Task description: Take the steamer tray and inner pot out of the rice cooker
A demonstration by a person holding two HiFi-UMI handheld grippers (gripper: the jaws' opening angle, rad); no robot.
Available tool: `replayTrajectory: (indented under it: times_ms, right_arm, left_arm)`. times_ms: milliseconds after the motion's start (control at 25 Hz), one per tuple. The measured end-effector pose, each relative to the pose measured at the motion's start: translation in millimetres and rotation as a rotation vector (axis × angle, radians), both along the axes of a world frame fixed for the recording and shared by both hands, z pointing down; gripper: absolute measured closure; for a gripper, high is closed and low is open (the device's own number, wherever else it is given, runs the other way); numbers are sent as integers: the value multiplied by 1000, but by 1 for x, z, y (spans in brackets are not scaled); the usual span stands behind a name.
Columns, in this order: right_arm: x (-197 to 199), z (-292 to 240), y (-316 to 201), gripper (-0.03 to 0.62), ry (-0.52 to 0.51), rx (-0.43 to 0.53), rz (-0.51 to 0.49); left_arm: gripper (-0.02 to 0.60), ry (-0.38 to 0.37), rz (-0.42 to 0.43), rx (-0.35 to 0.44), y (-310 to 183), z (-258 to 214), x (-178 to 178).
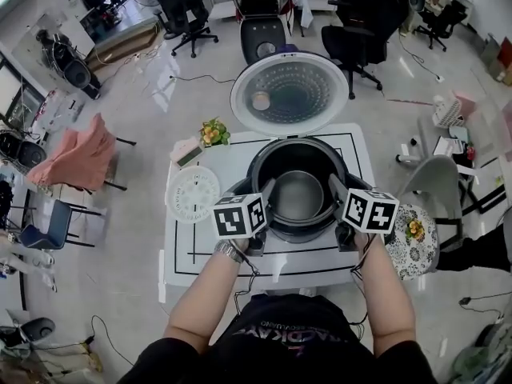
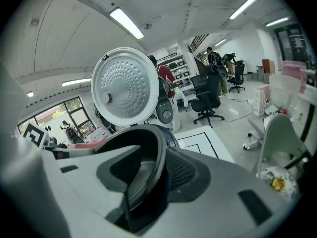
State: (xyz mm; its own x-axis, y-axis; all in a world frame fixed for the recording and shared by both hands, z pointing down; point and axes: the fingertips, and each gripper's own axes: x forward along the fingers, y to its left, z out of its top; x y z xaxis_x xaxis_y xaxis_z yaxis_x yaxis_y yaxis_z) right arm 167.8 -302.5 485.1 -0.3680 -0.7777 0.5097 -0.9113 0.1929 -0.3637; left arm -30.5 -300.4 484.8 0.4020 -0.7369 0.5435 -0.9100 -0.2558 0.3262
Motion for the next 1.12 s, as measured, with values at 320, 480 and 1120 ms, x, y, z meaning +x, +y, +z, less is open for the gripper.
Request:
replayTrajectory:
  times_ms: [320, 480, 1120]
  right_arm:
    - [3, -1, 3, 459, -193, -118, 39]
    - [4, 3, 3, 466, -4, -97, -4]
    - [3, 4, 5, 500, 257, 46, 52]
  left_arm:
    - [366, 22, -23, -3, 2, -2, -4]
    - [376, -20, -35, 20, 2, -3, -3]
    - [472, -263, -144, 140, 0, 6, -15]
